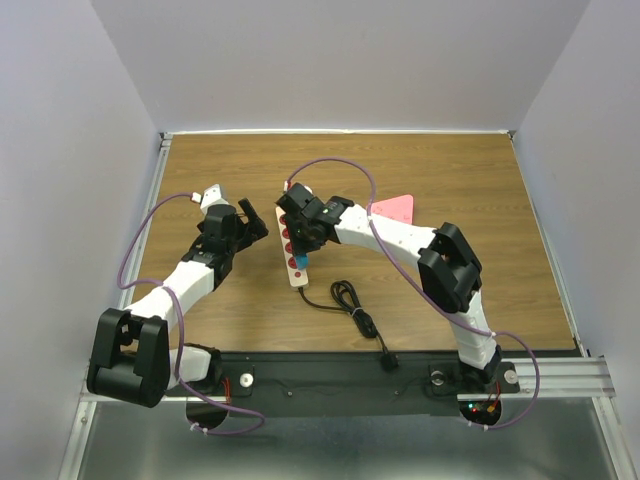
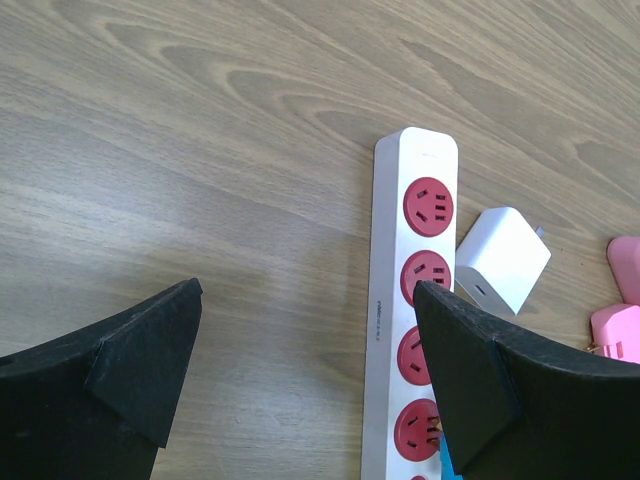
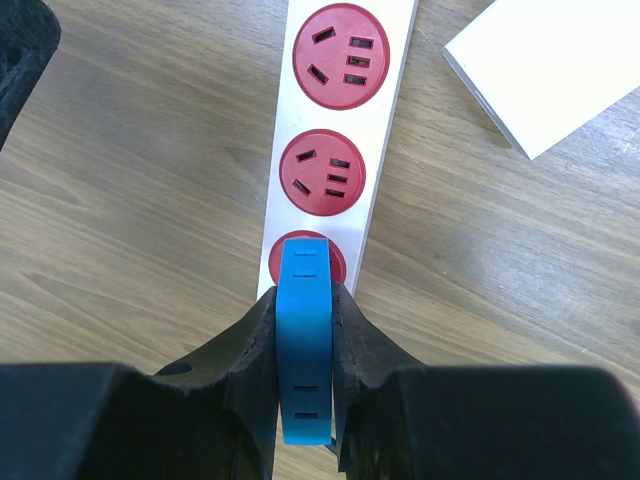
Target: Insert the plug
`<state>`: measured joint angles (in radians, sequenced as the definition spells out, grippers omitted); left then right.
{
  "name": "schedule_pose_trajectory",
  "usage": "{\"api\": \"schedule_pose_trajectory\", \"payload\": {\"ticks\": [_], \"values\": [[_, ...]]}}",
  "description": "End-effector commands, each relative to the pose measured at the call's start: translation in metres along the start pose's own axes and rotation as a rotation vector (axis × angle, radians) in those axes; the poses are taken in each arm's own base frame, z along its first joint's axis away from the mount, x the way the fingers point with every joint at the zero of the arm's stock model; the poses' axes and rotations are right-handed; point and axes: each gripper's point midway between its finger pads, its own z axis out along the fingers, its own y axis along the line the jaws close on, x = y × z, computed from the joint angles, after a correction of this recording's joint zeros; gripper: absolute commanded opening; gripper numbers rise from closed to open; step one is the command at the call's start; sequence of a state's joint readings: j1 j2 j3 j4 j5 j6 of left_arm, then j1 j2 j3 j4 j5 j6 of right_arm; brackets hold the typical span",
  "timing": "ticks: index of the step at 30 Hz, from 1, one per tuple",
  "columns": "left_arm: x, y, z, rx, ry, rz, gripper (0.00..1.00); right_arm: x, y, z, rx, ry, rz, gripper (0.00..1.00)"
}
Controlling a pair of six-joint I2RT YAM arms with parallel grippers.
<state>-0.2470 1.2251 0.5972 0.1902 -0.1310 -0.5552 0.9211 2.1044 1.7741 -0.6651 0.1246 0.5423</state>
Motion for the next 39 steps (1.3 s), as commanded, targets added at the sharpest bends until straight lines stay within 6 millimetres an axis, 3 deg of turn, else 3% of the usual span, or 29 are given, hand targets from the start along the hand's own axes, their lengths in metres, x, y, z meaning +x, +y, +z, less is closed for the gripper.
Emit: {"api": "schedule_pose_trajectory", "payload": {"ticks": [1, 19, 28, 39], "values": [[-0.009, -0.005, -0.005, 0.028, -0.038, -0.006, 0.99, 0.045, -0.016, 0.028, 0.093, 0.117, -0.074, 0.01], [-0.009, -0.004, -0.005, 0.023, -0.039, -0.004, 0.99, 0.085, -0.031, 0.031, 0.135, 0.199, -0.095, 0.01], [-0.009, -0.005, -0.006, 0.028, -0.040, -0.005, 0.99, 0.081, -0.033, 0.017, 0.169, 0.159, -0.106, 0.01], [-0.013, -0.009, -0.010, 0.051, -0.055, -0.003, 0.99, 0.045, -0.024, 0.010, 0.168, 0.065, -0.105, 0.01]]}}
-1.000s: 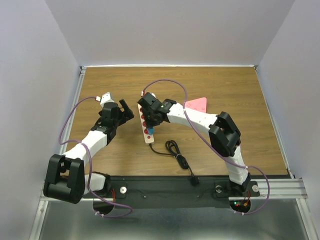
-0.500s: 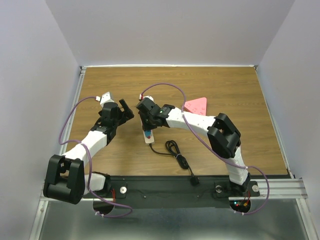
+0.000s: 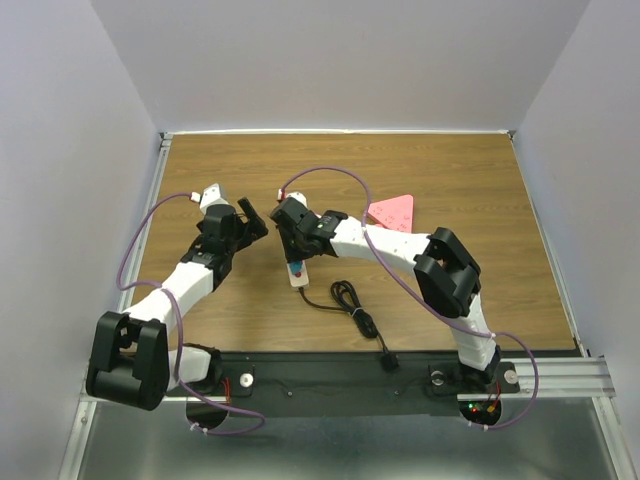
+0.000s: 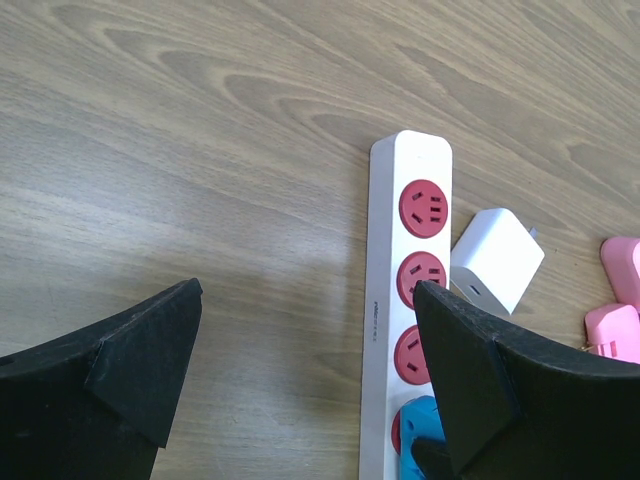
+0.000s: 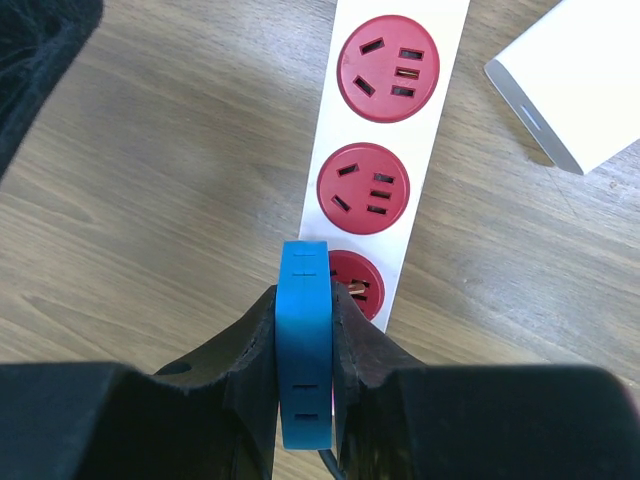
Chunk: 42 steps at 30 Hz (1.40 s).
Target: Insert the plug
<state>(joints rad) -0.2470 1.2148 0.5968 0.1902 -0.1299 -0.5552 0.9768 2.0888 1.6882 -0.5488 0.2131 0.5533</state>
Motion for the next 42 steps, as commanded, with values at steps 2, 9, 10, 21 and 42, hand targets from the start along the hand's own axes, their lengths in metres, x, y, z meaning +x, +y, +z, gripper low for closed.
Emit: {"api": "schedule_pose_trajectory", "payload": {"ticks": [2, 9, 10, 21, 42], "values": [[-0.012, -0.009, -0.009, 0.054, -0.054, -0.001, 0.99, 0.029, -0.031, -0.005, 0.124, 0.128, -0.073, 0.00], [-0.014, -0.026, -0.014, 0.151, -0.057, 0.005, 0.98, 0.006, -0.036, -0.018, 0.052, 0.087, -0.020, 0.01], [-0.013, -0.028, -0.014, 0.164, -0.057, 0.008, 0.98, 0.004, -0.037, -0.019, 0.033, 0.081, -0.011, 0.00], [-0.001, -0.040, -0.008, 0.215, -0.008, 0.043, 0.96, 0.000, -0.043, -0.023, -0.225, 0.062, 0.113, 0.01], [-0.031, -0.181, -0.186, 1.223, -0.193, 0.201, 0.96, -0.075, -0.015, -0.219, -0.945, -0.058, 0.047, 0.00]]}}
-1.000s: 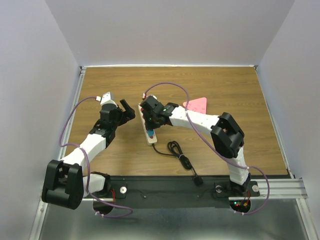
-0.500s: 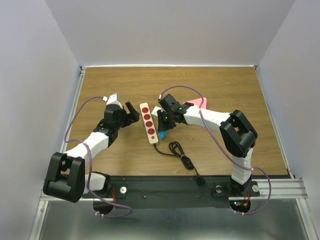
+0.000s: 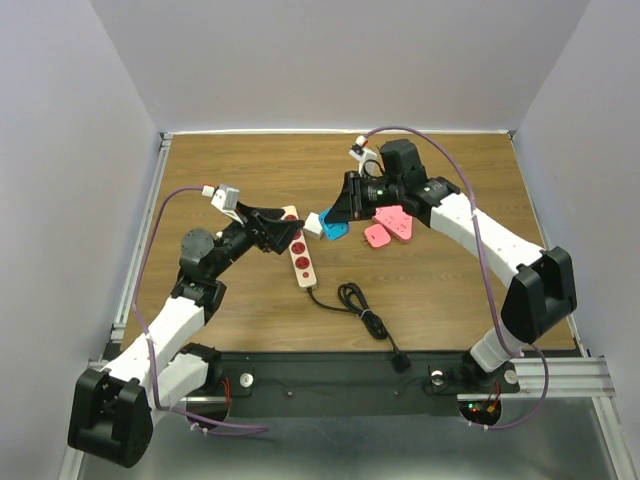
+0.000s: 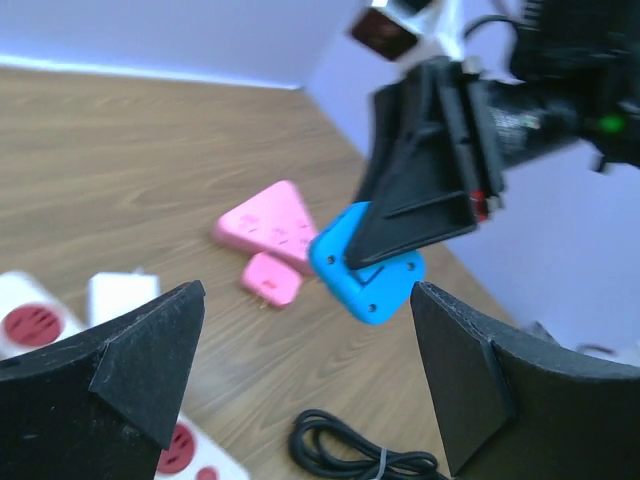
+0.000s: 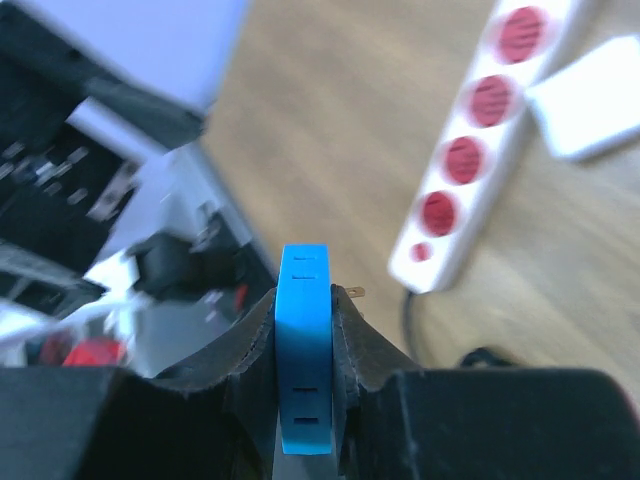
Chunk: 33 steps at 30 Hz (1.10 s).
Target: Insert the plug
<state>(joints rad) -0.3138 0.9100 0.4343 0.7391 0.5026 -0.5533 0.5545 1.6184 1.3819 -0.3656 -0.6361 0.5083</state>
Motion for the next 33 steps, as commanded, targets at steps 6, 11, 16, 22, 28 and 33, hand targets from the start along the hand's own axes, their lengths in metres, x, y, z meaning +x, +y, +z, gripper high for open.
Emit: {"api": "schedule_pose_trajectory", "payload": {"ticks": [6, 11, 16, 22, 28, 33], "values": [[-0.011, -0.090, -0.001, 0.409, 0.047, 0.068, 0.97, 0.013, 0.113, -0.057, -0.455, 0.111, -0.139, 0.00], [-0.016, -0.104, -0.006, 0.458, 0.047, 0.085, 0.98, 0.021, 0.127, -0.072, -0.519, 0.148, -0.129, 0.00], [-0.005, -0.126, -0.005, 0.544, 0.097, 0.085, 0.98, 0.025, 0.134, -0.080, -0.547, 0.156, -0.136, 0.00], [0.005, -0.144, -0.002, 0.618, 0.145, 0.085, 0.96, 0.026, 0.136, -0.084, -0.555, 0.148, -0.142, 0.00], [0.010, -0.149, -0.003, 0.645, 0.167, 0.084, 0.89, 0.026, 0.138, -0.085, -0.562, 0.144, -0.146, 0.00], [0.010, -0.152, -0.003, 0.654, 0.170, 0.086, 0.61, 0.028, 0.134, -0.082, -0.557, 0.145, -0.139, 0.00]]}}
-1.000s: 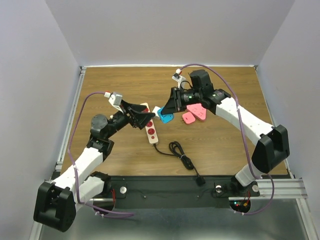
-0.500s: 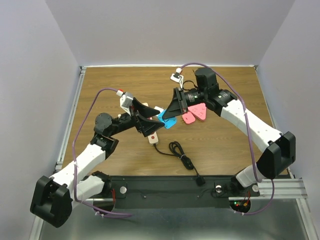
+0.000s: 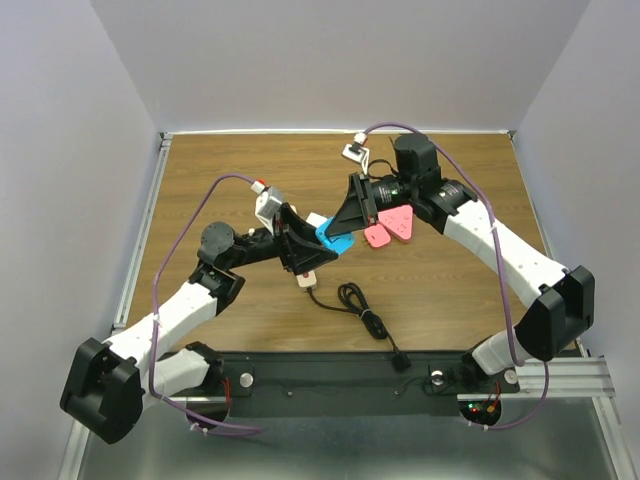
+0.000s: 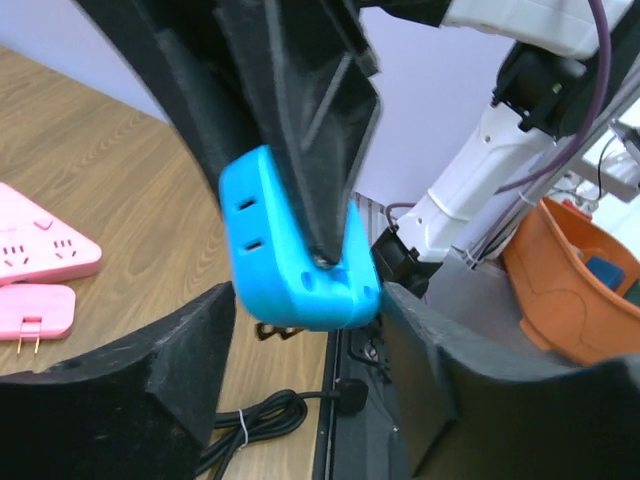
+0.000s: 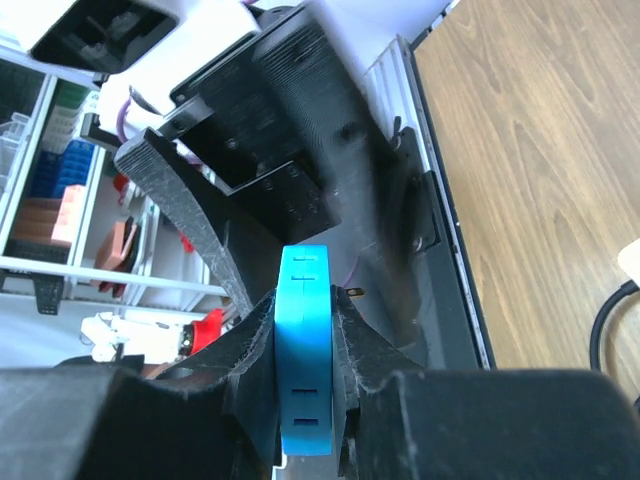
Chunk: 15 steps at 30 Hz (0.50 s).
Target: Insert the plug
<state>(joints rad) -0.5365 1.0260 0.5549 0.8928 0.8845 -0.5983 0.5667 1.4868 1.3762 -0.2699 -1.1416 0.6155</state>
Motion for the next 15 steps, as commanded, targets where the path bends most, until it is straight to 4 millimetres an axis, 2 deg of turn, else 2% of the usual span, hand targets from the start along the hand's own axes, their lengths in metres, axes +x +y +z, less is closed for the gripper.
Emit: {"api": "schedule_pose_trajectory", "payload": {"ticks": [1, 3, 5, 6, 9, 10, 13, 15], "values": [[-0.023, -0.019, 0.006, 0.072, -0.035, 0.091, 0.57, 0.000, 0.020, -0.004, -0.048, -0.009, -0.074, 0.00], [-0.023, -0.019, 0.007, 0.076, -0.032, 0.087, 0.51, 0.001, 0.018, -0.004, -0.045, -0.009, -0.075, 0.00], [-0.024, -0.019, 0.007, 0.078, -0.037, 0.082, 0.39, 0.004, 0.016, -0.004, -0.040, -0.009, -0.076, 0.00], [-0.024, -0.019, 0.008, 0.077, -0.037, 0.076, 0.39, 0.004, 0.014, -0.004, -0.034, -0.011, -0.074, 0.00], [-0.024, -0.018, 0.009, 0.074, -0.037, 0.043, 0.16, 0.007, 0.008, -0.004, -0.017, -0.020, -0.113, 0.00], [-0.022, -0.015, 0.010, 0.067, -0.033, 0.024, 0.00, 0.007, 0.006, -0.004, -0.006, -0.026, -0.127, 0.00], [-0.016, -0.003, 0.013, 0.017, 0.000, -0.048, 0.00, 0.006, -0.002, -0.005, 0.033, -0.049, -0.137, 0.01], [-0.004, 0.020, 0.016, -0.080, 0.056, -0.119, 0.00, 0.005, -0.008, -0.005, 0.061, -0.065, -0.145, 0.00]]}}
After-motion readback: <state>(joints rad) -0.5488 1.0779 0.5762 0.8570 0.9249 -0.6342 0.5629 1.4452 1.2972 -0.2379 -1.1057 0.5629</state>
